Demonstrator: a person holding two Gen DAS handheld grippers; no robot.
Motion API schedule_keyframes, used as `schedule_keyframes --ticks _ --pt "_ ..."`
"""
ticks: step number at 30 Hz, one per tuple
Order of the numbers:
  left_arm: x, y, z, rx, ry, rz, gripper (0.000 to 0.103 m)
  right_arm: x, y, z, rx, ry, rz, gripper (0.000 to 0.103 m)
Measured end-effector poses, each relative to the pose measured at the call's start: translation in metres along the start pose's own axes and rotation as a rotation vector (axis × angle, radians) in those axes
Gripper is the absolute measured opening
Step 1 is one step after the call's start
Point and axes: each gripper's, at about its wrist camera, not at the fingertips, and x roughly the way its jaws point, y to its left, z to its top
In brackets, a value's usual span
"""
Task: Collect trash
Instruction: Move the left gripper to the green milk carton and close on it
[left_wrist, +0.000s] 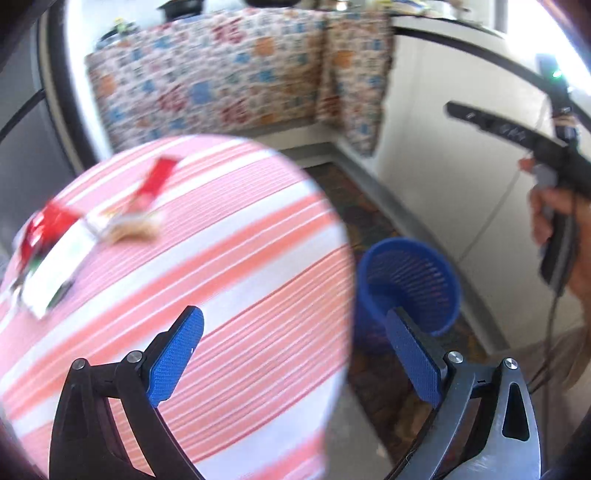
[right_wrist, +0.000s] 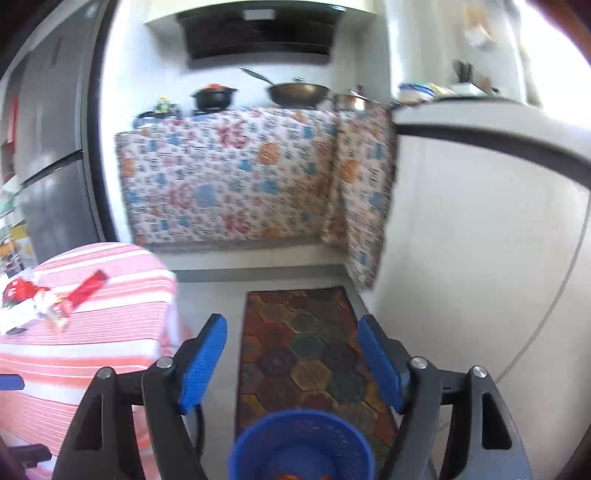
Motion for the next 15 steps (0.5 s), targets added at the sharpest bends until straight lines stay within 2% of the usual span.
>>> schedule_keyframes --ticks 3,9,12,15 --pt "-0.001 0.047 -0.026 -0.043 0.02 0.107 0.099 -0.004 0.044 0.002 -0.035 0.006 0.067 0.075" --pt "0.005 0.127 -0.059 -0.133 0.057 0.206 0.099 -0.012 0.159 -0.02 -0.175 0.071 0.252 0.075" --pt "0.01 0.157 -0.069 -0.171 0.072 0.205 0.099 -0.012 0.214 -0.043 -0.224 0.15 0.348 0.075" --pt "0.012 0.18 -0.078 -0.227 0.077 0.172 0.099 -0.009 0.255 -0.067 -0.272 0.216 0.378 0.075"
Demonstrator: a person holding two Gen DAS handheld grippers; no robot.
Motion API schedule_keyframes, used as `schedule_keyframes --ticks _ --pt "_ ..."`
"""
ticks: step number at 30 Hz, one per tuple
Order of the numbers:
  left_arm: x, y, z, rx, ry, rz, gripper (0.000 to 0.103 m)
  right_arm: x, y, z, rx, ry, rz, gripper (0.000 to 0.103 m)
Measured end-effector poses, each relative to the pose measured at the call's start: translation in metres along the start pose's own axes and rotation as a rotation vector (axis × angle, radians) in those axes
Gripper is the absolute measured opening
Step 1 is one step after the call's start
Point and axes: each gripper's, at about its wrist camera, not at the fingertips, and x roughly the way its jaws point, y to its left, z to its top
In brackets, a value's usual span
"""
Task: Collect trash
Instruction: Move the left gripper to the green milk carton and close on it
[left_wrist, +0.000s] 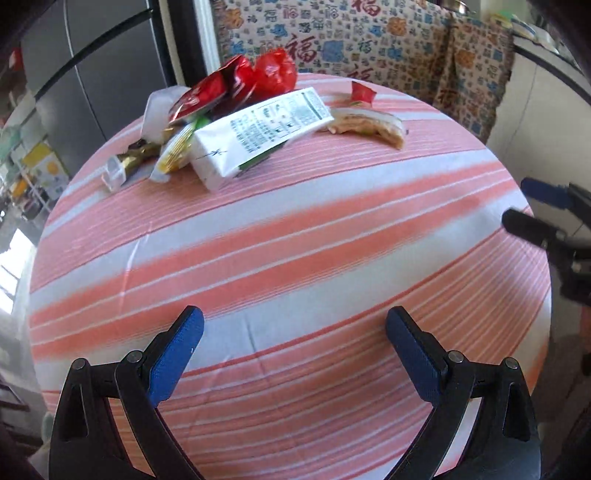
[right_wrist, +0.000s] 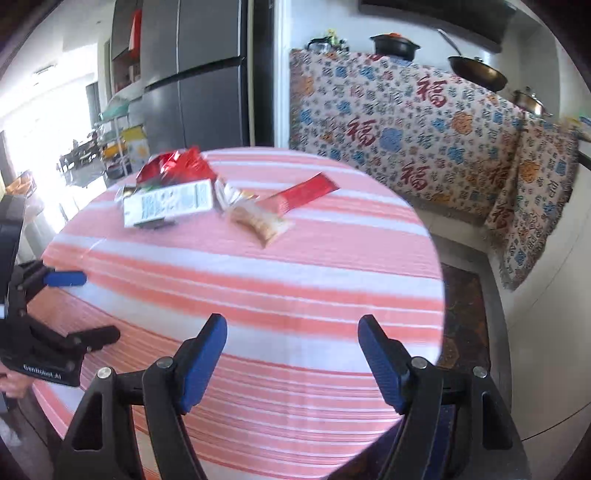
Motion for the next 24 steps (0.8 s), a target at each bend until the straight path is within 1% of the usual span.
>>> schedule_keyframes --ticks 2,4,6,8,10,11,12,15,17,18,19,20,21,22,23,24 --pt "-0.002 0.007 0.0 -0.017 -0.006 0.0 0.099 0.013 0.021 -0.002 -0.036 0.031 0.005 0.075" --pt "-0.002 0.014 0.003 -0.027 -0.015 0.006 0.099 0.019 0.029 -0.003 -0.053 0.051 0.013 0.075" --pt "-0.01 0.022 0.004 -0.037 -0.043 0.005 0.099 0.024 0.037 -0.005 -0.06 0.059 0.01 0.075" --pt "-0.02 0.029 0.017 -0.021 -0.083 0.02 0.099 0.028 0.04 -0.004 -0.061 0.063 0.007 0.075" --pt "-0.023 0.03 0.036 0.04 -0.121 0.038 0.099 0.029 0.035 -0.008 -0.046 0.065 0.015 0.075" --pt "-0.02 0.027 0.045 0.095 -0.124 0.04 0.099 0.031 0.032 -0.009 -0.034 0.068 0.02 0.075" --pt "-0.013 0.023 0.053 0.155 -0.115 0.043 0.099 0.031 0.029 -0.01 -0.02 0.072 0.026 0.075" --pt "0.008 0.015 0.066 0.268 -0.103 0.073 0.098 0.033 0.02 -0.011 0.019 0.082 0.039 0.075" --pt "0.017 0.011 0.072 0.327 -0.103 0.105 0.093 0.03 0.015 -0.013 0.036 0.083 0.04 0.075" --pt "0.019 0.009 0.073 0.348 -0.107 0.115 0.092 0.03 0.014 -0.013 0.041 0.081 0.039 0.075" --pt "0.021 0.007 0.075 0.362 -0.11 0.125 0.087 0.028 0.012 -0.013 0.046 0.078 0.04 0.075" --pt "0.024 0.005 0.077 0.372 -0.103 0.134 0.074 0.025 0.011 -0.013 0.048 0.073 0.042 0.075" --pt "0.028 0.004 0.078 0.373 -0.086 0.145 0.067 0.024 0.01 -0.013 0.047 0.069 0.042 0.075" --pt "0.028 0.005 0.079 0.365 -0.089 0.174 0.057 0.023 0.009 -0.012 0.045 0.064 0.042 0.075" --pt "0.026 0.008 0.08 0.345 -0.087 0.176 0.056 0.021 0.009 -0.012 0.042 0.059 0.041 0.075" --pt "0.024 0.013 0.082 0.313 -0.076 0.15 0.056 0.02 0.008 -0.011 0.042 0.054 0.04 0.075"
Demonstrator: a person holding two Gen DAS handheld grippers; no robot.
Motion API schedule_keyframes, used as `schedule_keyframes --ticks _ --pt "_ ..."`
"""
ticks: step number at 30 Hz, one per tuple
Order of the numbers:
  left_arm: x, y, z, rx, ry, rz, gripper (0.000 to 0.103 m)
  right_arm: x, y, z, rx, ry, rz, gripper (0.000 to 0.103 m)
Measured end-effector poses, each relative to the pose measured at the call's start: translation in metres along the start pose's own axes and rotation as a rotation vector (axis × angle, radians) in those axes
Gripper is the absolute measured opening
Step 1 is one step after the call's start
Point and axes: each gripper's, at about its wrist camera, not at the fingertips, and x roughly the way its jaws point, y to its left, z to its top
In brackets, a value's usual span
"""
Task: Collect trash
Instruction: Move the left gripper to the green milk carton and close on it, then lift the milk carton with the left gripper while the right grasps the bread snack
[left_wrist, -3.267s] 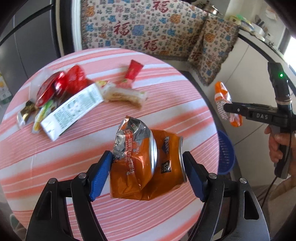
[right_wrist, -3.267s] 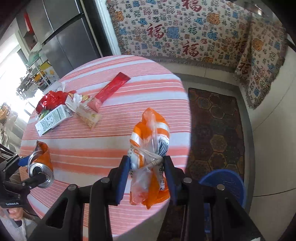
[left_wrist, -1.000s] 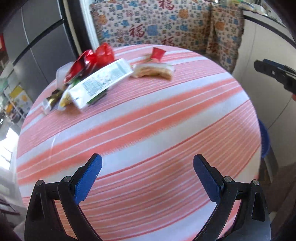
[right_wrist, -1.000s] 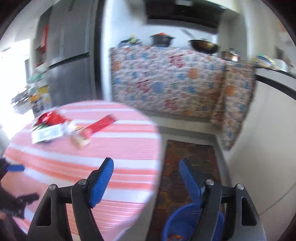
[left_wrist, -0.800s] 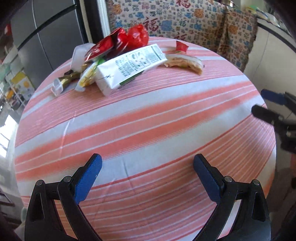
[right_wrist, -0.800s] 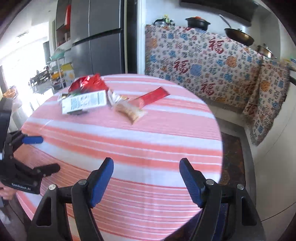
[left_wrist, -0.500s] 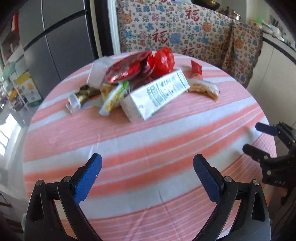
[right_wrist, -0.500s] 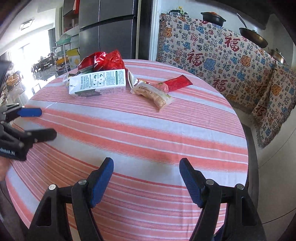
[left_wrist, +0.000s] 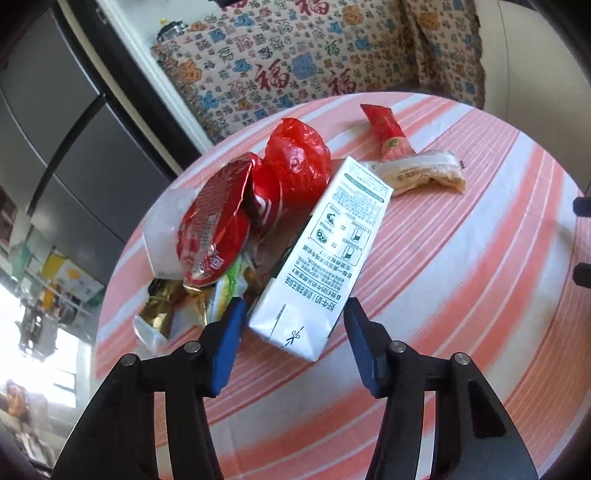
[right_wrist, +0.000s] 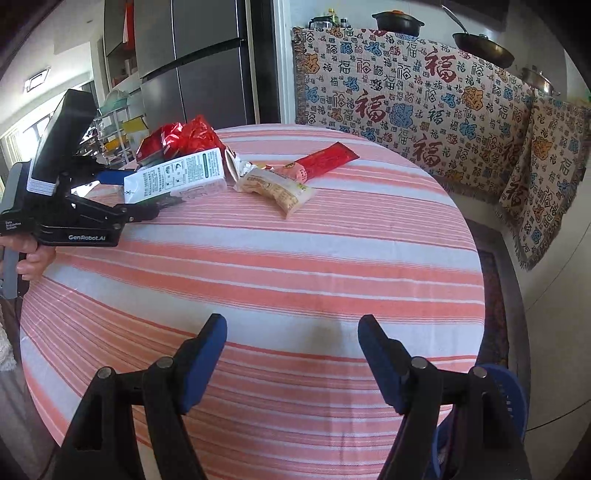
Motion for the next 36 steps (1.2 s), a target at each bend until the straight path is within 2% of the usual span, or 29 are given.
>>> schedule_keyframes --ticks 4,8,11,13,15,19,22,23,24,25,26,29,34,36 --pt "-0.025 0.014 -0.005 -0.134 0.032 -0.126 0.054 -0.005 -0.004 0.004 0.015 -0.019 0.009 0.075" --pt "-0.055 0.023 -0.027 -0.308 0.093 -0.346 0.053 -0.012 -0.007 0.007 0.024 -0.041 0.014 0.075" --pt "-0.056 0.032 -0.05 -0.446 0.154 -0.456 0.053 -0.012 -0.007 0.008 0.025 -0.043 0.015 0.075" --pt "-0.049 0.04 -0.064 -0.517 0.183 -0.484 0.053 -0.011 -0.007 0.008 0.029 -0.04 0.018 0.075" --pt "-0.041 0.05 -0.073 -0.568 0.197 -0.461 0.062 -0.011 -0.006 0.008 0.028 -0.04 0.019 0.075" --pt "-0.035 0.071 -0.082 -0.626 0.185 -0.373 0.066 -0.011 -0.004 0.005 0.016 -0.036 0.015 0.075" --pt "-0.037 0.077 -0.079 -0.593 0.167 -0.315 0.069 -0.009 -0.005 0.003 0.012 -0.027 0.01 0.075" --pt "-0.039 0.076 -0.076 -0.566 0.148 -0.31 0.075 -0.008 -0.005 0.002 0.013 -0.023 0.01 0.075" --pt "-0.041 0.074 -0.073 -0.533 0.123 -0.331 0.08 -0.008 -0.006 0.002 0.012 -0.02 0.015 0.075" --pt "-0.044 0.069 -0.068 -0.492 0.104 -0.366 0.092 -0.007 -0.006 0.002 0.014 -0.02 0.016 0.075" --pt "-0.045 0.062 -0.063 -0.44 0.09 -0.407 0.098 -0.007 -0.006 0.002 0.016 -0.02 0.017 0.075" --pt "-0.042 0.042 -0.05 -0.287 0.061 -0.426 0.099 -0.006 -0.006 0.003 0.016 -0.02 0.02 0.075" --pt "-0.022 0.004 -0.034 -0.101 0.075 -0.314 0.098 -0.002 -0.004 0.005 0.018 -0.008 0.031 0.075" --pt "-0.022 -0.005 -0.034 -0.067 0.062 -0.289 0.092 0.0 -0.007 0.005 0.027 -0.002 0.038 0.075"
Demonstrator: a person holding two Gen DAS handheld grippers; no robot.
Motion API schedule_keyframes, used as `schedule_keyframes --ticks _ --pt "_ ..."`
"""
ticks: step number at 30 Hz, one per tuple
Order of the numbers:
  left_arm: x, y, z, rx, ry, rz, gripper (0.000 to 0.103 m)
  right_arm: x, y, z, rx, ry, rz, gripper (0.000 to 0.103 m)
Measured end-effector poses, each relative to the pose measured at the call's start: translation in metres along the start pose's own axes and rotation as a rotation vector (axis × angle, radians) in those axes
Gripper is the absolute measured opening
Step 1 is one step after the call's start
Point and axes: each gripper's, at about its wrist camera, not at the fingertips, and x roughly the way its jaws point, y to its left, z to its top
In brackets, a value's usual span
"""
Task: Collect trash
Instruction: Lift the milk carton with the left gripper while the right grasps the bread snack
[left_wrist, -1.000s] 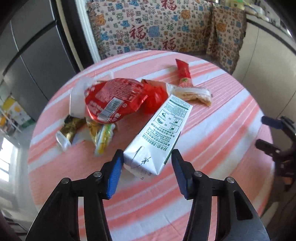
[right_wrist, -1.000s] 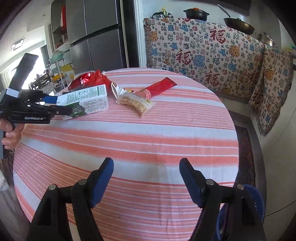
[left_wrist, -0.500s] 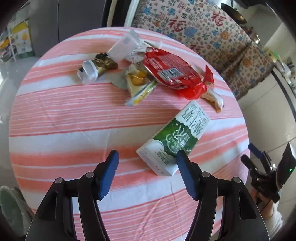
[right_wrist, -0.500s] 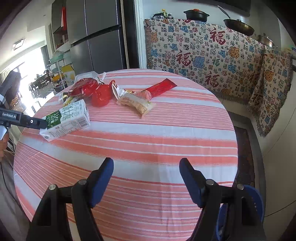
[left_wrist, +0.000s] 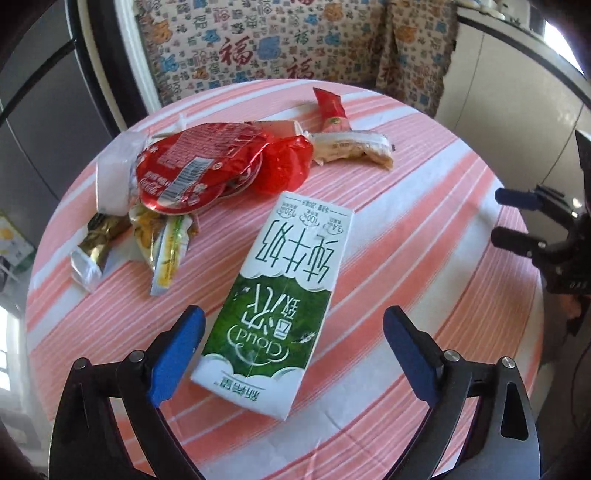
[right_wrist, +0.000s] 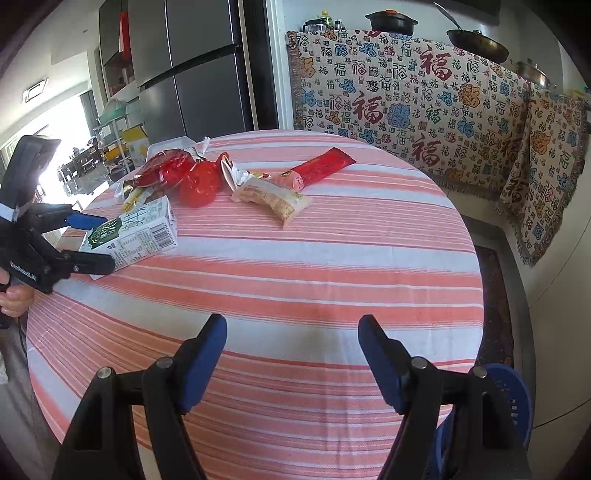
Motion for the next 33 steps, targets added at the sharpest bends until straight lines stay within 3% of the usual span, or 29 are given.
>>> schedule_keyframes --ticks 3,4,5,10,13,17,18,19,20,23,29,31,33 --pt "-0.003 -0.002 0.0 -0.024 -0.017 0.026 0.076 0.004 -0.007 0.006 -0.001 0.003 0.018 0.075" --pt "-0.005 0.0 -0.001 -0.046 -0.019 0.039 0.063 0.008 -0.008 0.013 -0.016 0.002 0.021 0.075" --pt "-0.007 0.004 -0.002 -0.086 -0.02 0.058 0.059 0.015 -0.009 0.024 -0.041 0.005 0.028 0.075" --pt "-0.027 0.016 -0.026 -0.372 -0.009 0.03 0.058 0.056 0.013 0.077 -0.177 0.081 0.077 0.075" --pt "-0.038 0.008 -0.044 -0.435 -0.014 0.001 0.058 0.081 0.027 0.098 -0.262 0.111 0.064 0.075" --pt "-0.034 -0.004 -0.049 -0.405 -0.009 0.01 0.061 0.112 0.031 0.113 -0.301 0.163 0.097 0.075" --pt "-0.032 -0.006 -0.049 -0.39 -0.007 0.03 0.063 0.116 0.029 0.112 -0.282 0.186 0.131 0.069" --pt "-0.032 -0.007 -0.05 -0.38 -0.01 0.046 0.066 0.117 0.029 0.111 -0.265 0.202 0.161 0.046" --pt "-0.03 -0.009 -0.048 -0.369 -0.016 0.055 0.07 0.114 0.03 0.108 -0.253 0.215 0.173 0.035" --pt "-0.025 -0.012 -0.046 -0.325 -0.025 0.074 0.078 0.098 0.028 0.094 -0.179 0.294 0.183 0.035" --pt "-0.018 -0.026 -0.041 -0.224 -0.002 0.084 0.079 0.051 0.015 0.043 0.002 0.482 0.185 0.041" --pt "-0.02 -0.027 -0.038 -0.219 -0.008 0.078 0.079 0.039 0.008 0.035 0.047 0.503 0.201 0.06" --pt "-0.022 -0.029 -0.033 -0.213 -0.012 0.075 0.079 0.03 0.009 0.037 0.016 0.476 0.186 0.06"
